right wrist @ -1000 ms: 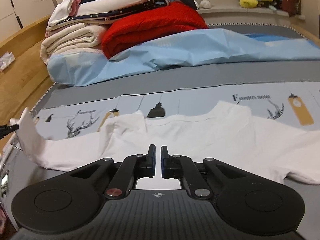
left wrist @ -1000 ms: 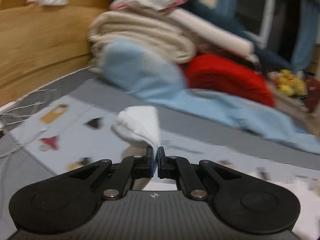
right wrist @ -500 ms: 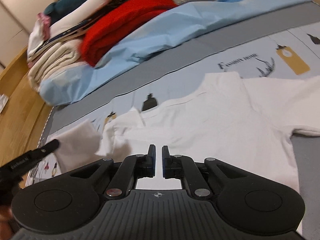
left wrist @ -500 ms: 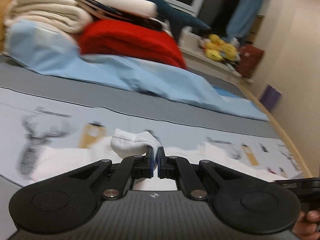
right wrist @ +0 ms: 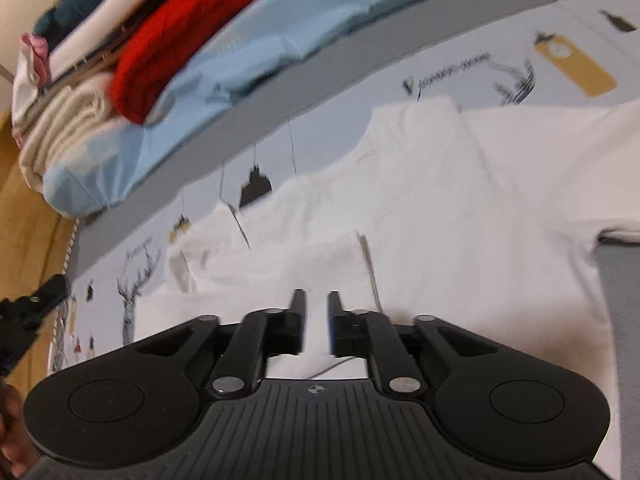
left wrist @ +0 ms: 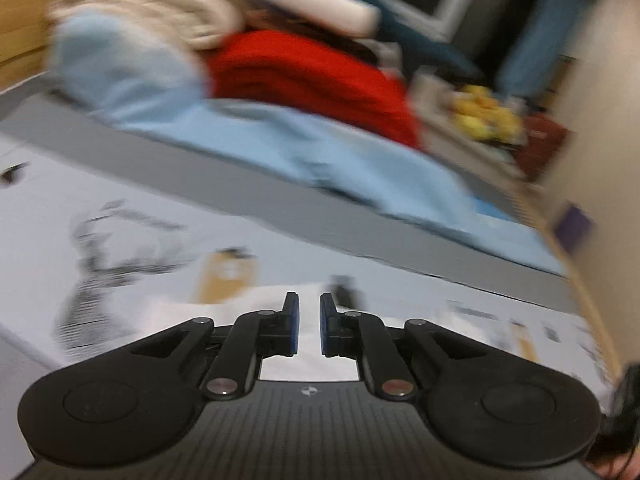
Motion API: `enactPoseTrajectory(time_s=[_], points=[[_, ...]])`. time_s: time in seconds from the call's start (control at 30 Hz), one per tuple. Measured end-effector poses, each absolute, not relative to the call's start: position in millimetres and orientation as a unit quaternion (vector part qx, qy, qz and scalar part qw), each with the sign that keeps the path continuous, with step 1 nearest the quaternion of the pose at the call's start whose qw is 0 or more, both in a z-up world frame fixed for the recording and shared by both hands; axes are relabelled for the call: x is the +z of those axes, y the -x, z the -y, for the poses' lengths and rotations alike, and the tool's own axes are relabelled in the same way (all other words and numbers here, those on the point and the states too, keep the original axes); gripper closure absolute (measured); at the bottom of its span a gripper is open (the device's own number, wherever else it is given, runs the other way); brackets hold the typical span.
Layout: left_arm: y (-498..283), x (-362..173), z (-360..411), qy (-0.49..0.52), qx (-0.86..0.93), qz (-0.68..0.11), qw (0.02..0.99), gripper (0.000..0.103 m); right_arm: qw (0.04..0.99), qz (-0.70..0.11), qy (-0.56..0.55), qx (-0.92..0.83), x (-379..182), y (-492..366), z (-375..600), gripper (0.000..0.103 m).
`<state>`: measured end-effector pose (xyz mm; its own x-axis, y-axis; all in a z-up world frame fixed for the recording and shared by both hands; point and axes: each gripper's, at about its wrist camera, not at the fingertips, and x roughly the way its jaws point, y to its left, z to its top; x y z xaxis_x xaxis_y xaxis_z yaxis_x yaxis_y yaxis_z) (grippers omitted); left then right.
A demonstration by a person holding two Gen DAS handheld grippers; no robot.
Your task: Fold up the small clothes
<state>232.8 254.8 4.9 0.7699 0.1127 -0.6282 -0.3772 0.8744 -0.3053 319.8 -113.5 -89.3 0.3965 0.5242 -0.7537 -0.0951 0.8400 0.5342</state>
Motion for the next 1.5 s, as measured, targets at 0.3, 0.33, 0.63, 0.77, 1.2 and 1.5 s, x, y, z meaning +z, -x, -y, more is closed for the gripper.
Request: enactPoseTrajectory(time_s=[0.3, 0.33, 0.63, 0.77, 1.2, 1.5], points=[[-215.4, 6.5, -329.6, 0.242, 0.218, -0.319, 0.890, 0.094, 0.807, -0.558, -0.109, 0.159, -145.0, -330.6, 74.7, 0.078], [-216.6, 7.6, -330.9, 0.242, 0.219, -0.318, 0.890, 0.094, 0.815, -0.550, -0.088, 0.162, -143.1, -328.8, 69.2, 0.088], [-213.0, 11.5, -331.9, 0.239, 0.215, -0.313, 0.894, 0.094, 0.878, -0.372, -0.170, 0.249, -27.3, -314.8, 93.6, 0.100], [-218.2, 8.3, -327.5, 0.229, 0.208, -0.321, 0.895, 0.094, 0.901, -0.376, -0.154, 0.152, -29.5, -336.1, 148.4, 0.100], [-252.0, -25.1, -293.1, 0.216, 0.158, -0.386, 0.883, 0.089, 0.890, -0.436, -0.126, 0.041, -81.5, -361.5, 204.1, 0.100], [-271.8, -84.2, -259.7, 0.142, 0.077, -0.493, 0.855, 0.081, 0.880, -0.453, -0.136, 0.041, -88.4, -368.2, 205.2, 0.092]])
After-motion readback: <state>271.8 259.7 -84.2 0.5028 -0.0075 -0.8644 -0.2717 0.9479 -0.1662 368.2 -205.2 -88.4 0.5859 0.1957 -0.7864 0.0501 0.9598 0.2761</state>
